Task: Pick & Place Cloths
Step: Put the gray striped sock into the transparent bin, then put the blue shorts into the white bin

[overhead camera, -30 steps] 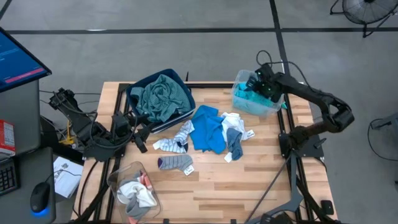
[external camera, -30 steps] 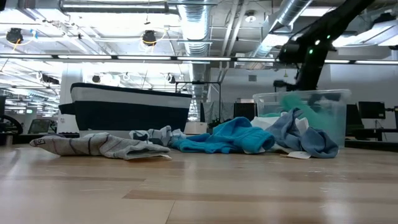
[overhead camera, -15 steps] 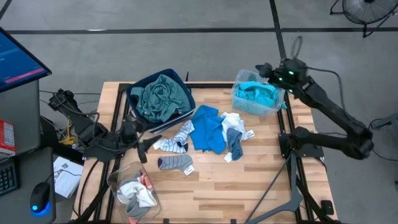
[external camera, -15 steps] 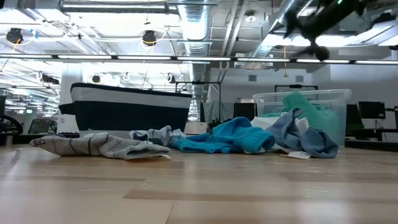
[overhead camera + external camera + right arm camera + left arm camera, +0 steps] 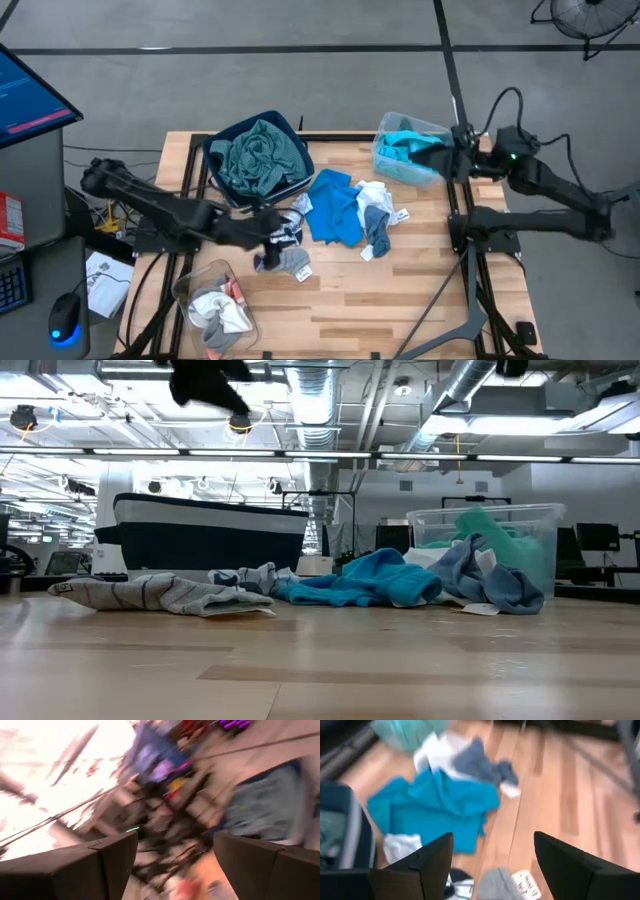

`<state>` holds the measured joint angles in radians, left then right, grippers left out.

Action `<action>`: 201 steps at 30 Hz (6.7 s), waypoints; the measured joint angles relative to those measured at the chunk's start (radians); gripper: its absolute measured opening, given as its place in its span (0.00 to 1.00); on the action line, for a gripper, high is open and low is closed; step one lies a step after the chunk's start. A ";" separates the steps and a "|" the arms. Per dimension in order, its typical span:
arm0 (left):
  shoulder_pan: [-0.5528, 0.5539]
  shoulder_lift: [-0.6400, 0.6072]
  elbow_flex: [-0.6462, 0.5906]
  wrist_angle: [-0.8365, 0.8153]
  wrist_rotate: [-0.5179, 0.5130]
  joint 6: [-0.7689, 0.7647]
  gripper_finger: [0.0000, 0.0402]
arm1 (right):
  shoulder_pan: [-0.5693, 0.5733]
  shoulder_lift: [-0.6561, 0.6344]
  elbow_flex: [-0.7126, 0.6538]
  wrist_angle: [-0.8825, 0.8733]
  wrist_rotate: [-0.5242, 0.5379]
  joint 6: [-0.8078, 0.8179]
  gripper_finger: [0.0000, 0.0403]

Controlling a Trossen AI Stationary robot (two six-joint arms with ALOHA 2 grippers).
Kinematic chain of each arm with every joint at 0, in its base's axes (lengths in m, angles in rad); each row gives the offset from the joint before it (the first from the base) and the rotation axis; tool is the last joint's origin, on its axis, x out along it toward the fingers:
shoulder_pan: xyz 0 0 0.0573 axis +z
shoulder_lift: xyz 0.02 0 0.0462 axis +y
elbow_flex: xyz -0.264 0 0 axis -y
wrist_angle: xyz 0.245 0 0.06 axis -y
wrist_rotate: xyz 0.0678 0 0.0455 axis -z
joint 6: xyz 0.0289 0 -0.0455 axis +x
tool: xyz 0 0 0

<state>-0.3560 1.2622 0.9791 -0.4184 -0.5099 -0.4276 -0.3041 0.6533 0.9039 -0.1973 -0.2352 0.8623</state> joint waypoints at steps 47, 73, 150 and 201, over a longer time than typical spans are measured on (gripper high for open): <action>0.123 0.516 -0.003 0.016 0.397 -0.049 0.11 | 0.733 0.609 0.000 0.260 0.470 -0.024 0.63; -0.532 -0.371 0.003 -0.076 0.238 -0.369 0.00 | 0.736 0.611 0.000 0.258 0.510 -0.061 0.63; -0.574 -0.333 0.002 -0.132 -0.308 -0.610 0.66 | 0.378 1.107 0.645 -0.897 0.541 -0.425 0.07; -0.574 -0.332 0.002 -0.130 -0.357 -0.563 0.66 | -0.428 0.995 0.679 -1.198 0.556 -0.402 0.07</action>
<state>-0.9302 0.9306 0.9806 -0.5489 -0.8669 -0.9909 -0.7317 1.6483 1.5824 -1.3952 0.3209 0.4605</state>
